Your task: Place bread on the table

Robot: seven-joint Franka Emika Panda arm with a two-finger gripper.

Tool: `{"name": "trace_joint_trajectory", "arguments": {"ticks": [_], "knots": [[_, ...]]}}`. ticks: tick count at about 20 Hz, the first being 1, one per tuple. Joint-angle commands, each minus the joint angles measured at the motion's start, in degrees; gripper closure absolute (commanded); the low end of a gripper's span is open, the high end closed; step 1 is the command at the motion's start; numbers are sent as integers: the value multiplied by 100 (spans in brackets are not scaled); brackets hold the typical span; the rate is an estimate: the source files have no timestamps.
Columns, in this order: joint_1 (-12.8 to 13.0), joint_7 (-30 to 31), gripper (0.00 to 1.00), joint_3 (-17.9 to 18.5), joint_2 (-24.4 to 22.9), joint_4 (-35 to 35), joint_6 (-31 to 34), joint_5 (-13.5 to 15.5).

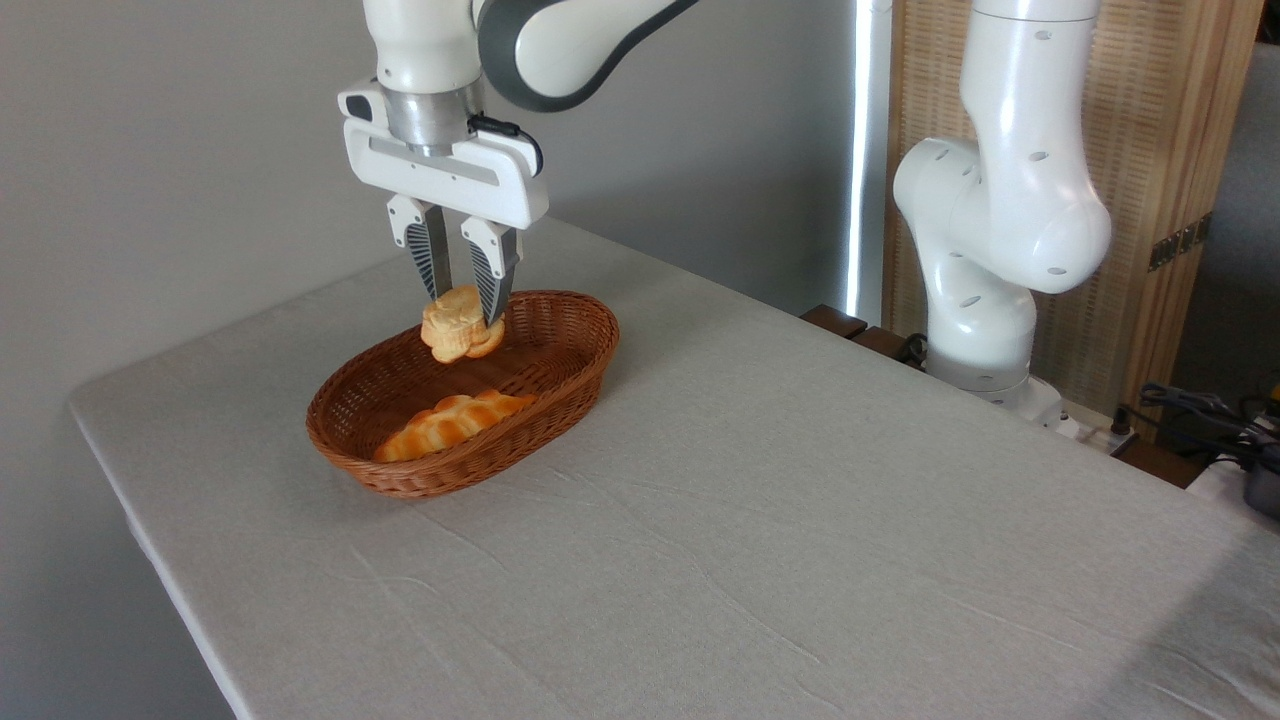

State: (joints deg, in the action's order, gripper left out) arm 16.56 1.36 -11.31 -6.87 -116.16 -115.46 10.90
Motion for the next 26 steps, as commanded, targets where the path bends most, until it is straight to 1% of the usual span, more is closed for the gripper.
{"name": "trace_joint_trajectory", "arguments": {"ticks": [1, 4, 5, 6, 8, 9, 11, 14, 17, 22, 26], "knots": [[-13, -723, 33, 523, -43, 93, 112, -96], [-22, -1058, 32, 910, -43, 85, 112, -491], [-100, -1189, 32, 990, -34, 85, 112, -570], [-240, -1356, 31, 1017, -25, 76, 103, -588], [-600, -1812, 31, 1017, 18, 50, 103, -597], [-715, -2050, 29, 1017, 71, 41, 103, -597], [-847, -2263, 0, 1026, 307, 41, 103, -597], [-874, -2298, 0, 1026, 546, 49, 68, -615], [-927, -2395, 0, 1034, 572, 41, 24, -615], [-927, -2439, 0, 1034, 695, 41, 24, -615], [-927, -2448, 0, 1026, 704, 49, 15, -624]]}}
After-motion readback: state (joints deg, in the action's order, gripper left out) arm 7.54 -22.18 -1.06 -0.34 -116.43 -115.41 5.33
